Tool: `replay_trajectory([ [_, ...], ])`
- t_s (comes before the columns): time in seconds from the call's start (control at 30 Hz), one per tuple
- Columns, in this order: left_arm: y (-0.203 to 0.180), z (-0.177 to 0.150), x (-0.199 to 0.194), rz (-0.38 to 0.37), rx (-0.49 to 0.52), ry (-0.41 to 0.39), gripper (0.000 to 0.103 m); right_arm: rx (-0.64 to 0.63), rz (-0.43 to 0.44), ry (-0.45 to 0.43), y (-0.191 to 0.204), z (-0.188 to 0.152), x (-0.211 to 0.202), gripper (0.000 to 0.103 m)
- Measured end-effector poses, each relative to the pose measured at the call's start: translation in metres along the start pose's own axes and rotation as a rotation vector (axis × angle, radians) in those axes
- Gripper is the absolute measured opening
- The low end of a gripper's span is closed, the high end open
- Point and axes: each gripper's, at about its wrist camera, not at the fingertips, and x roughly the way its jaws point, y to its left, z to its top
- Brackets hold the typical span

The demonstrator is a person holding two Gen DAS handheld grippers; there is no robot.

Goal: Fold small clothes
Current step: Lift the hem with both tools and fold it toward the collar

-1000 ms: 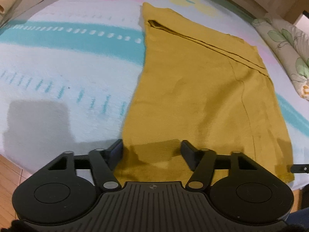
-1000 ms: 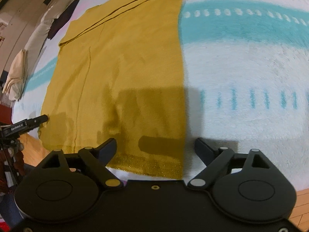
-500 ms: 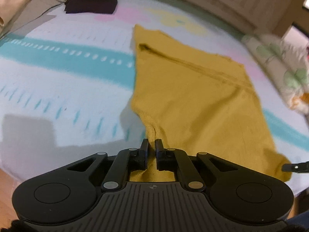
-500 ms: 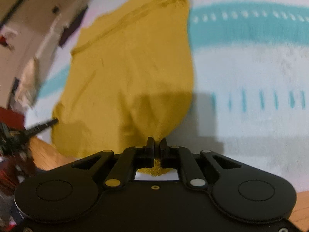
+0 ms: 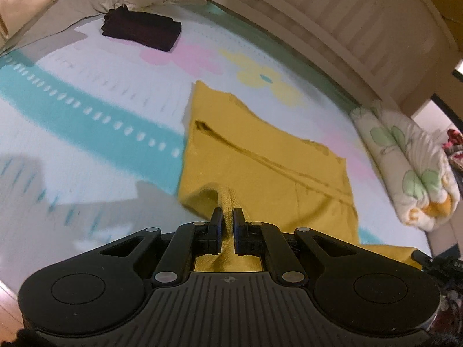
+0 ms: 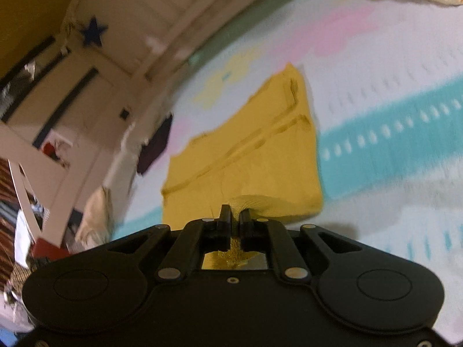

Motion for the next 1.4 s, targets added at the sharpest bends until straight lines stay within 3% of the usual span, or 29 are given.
replay_trajectory([
  [0.3,-0.017,0.068,0.028,0.003,0.052,-0.008,0.007,0.016,-0.006,-0.070,0.013,0.047,0.019,0.013],
  [0.63,-0.019,0.114,0.110,0.042,0.061,0.040,0.008,0.047,-0.087,-0.058,0.003,0.101,0.085,0.013],
  [0.8,-0.003,0.121,0.136,0.014,0.009,0.047,0.013,0.072,-0.145,-0.015,-0.010,0.110,0.123,0.013],
  [0.87,0.006,0.121,0.138,0.006,-0.021,0.053,0.034,0.068,-0.166,-0.001,-0.014,0.111,0.133,0.013],
  [0.97,0.012,0.117,0.134,-0.008,-0.019,0.074,0.045,0.084,-0.160,0.006,-0.020,0.109,0.141,0.013],
  [1.23,0.009,0.102,0.129,-0.017,0.036,0.177,0.047,0.079,-0.148,0.011,-0.018,0.111,0.140,0.013],
  [1.4,0.004,0.095,0.134,0.019,0.070,0.201,0.047,0.072,-0.145,0.012,-0.018,0.111,0.138,0.013],
])
